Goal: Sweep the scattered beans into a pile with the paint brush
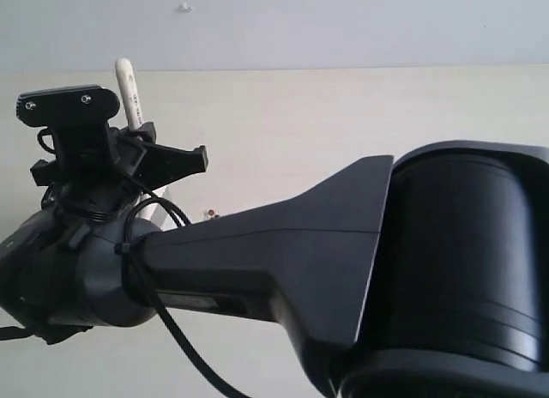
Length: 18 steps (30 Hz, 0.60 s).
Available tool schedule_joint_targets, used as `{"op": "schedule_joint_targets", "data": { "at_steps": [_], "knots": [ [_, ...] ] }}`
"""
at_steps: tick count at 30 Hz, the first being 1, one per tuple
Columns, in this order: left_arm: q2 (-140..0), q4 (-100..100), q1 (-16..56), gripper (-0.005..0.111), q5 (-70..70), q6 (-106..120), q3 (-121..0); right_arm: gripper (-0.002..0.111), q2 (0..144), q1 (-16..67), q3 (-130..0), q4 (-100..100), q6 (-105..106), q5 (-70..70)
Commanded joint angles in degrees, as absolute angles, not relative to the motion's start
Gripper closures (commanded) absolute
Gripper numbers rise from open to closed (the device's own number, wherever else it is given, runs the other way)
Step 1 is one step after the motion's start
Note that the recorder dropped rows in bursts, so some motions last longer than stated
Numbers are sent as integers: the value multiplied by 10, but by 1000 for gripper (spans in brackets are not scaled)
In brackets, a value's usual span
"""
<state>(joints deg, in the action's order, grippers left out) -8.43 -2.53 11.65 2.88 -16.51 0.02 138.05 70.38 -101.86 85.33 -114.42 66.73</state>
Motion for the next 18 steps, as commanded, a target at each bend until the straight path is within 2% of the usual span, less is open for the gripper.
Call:
{"op": "schedule_joint_targets", "data": {
  "at_steps": [1,11,18],
  "knots": [
    [-81,-23,120,107,28,-167,0,108,1377,707,-1022,841,-1157,639],
    [-81,-23,120,107,28,-167,0,108,1377,707,-1022,836,-1031,661],
    [-81,-23,120,107,28,-167,0,108,1377,707,-1003,880,-1025,662]
  ]
}}
